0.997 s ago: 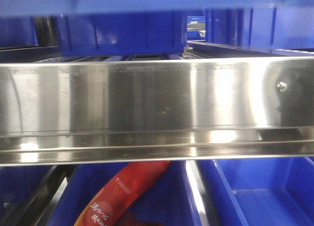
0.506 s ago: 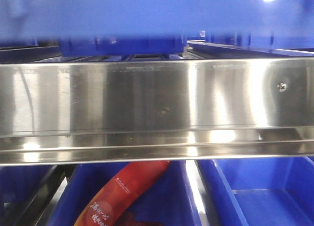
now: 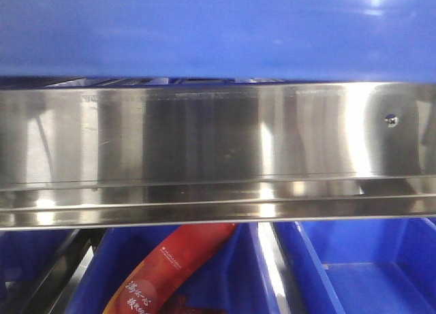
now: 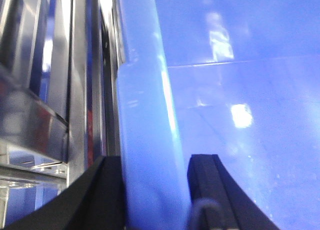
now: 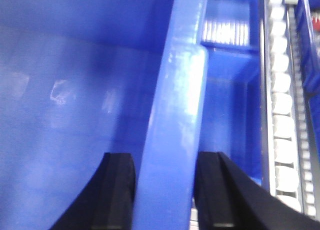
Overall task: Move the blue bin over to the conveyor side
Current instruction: 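Lift the blue bin with both grippers and pull it off the shelf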
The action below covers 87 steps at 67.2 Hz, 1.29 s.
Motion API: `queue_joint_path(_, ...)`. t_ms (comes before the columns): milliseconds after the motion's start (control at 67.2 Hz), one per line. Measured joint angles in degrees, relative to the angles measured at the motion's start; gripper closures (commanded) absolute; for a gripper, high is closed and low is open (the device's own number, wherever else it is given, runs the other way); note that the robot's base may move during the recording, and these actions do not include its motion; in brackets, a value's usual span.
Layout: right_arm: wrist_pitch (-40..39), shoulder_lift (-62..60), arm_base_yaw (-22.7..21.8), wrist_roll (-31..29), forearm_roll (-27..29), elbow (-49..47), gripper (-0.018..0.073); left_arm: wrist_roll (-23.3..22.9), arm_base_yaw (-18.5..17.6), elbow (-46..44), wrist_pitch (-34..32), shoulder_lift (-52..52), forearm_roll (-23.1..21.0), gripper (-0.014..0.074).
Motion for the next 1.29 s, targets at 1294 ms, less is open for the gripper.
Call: queue_joint_path(1294,-0.5,-1.3,2.1,0.3,3.0,3.4,0.0637,0.1,0.0,8.1,0.2,-4.7,1.4,0.0604)
